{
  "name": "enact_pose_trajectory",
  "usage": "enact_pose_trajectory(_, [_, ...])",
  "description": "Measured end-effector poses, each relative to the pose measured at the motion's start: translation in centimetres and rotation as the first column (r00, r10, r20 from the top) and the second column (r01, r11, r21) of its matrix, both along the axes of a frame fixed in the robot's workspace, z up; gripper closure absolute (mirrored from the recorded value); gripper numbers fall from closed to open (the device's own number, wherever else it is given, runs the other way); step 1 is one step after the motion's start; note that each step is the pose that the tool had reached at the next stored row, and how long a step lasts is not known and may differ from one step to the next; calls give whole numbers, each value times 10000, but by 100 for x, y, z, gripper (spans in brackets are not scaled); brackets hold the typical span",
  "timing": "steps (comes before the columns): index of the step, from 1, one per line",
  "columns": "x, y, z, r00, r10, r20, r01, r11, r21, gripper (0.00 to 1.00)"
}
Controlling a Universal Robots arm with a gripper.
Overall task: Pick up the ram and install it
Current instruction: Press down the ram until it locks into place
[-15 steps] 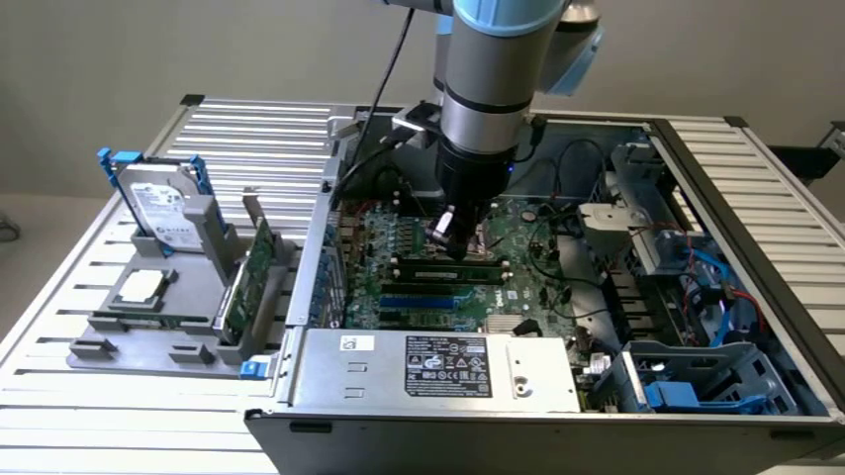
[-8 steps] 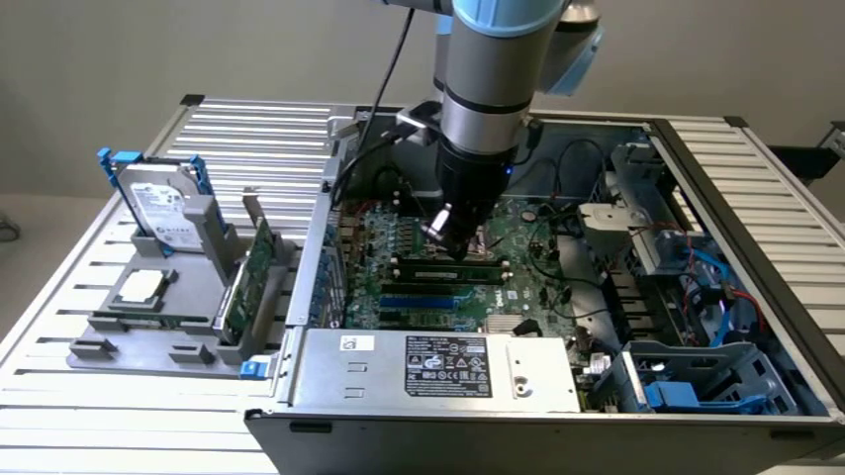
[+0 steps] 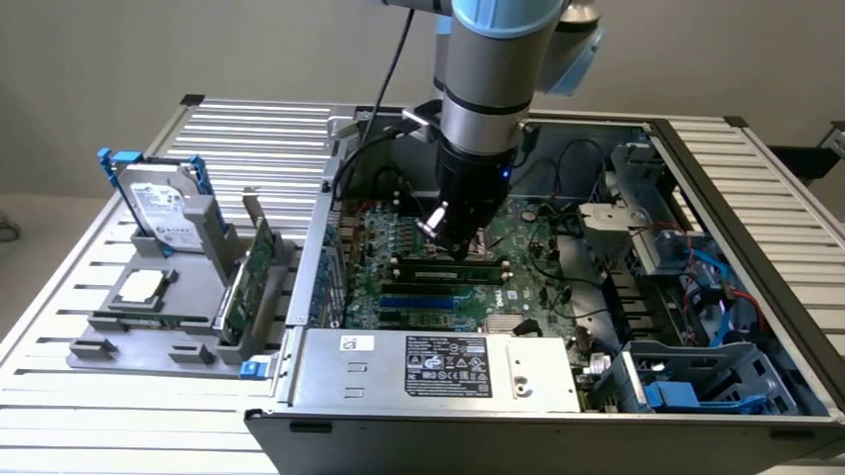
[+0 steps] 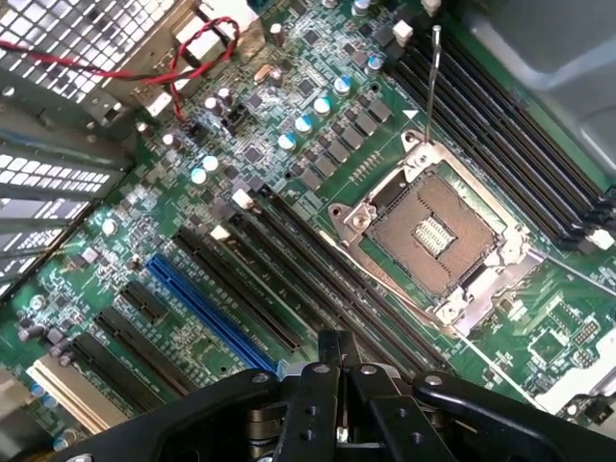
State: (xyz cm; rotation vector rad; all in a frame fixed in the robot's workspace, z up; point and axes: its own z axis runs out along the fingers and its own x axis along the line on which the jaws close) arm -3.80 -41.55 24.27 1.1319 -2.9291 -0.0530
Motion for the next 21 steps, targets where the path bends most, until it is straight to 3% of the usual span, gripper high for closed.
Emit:
enact_pose_trajectory(5, [0,0,-6,9967,-816,1,816,9967,1,89])
enact_pose_trajectory(11, [0,0,-13,9842,-1772,2,1772,9842,1,89])
enact_pose_trajectory(16, [0,0,-18,9664,-2570,3,2570,9664,2,89])
enact_pose_trajectory(21, [0,1,-23,9421,-3352,4,3352,9421,2,89])
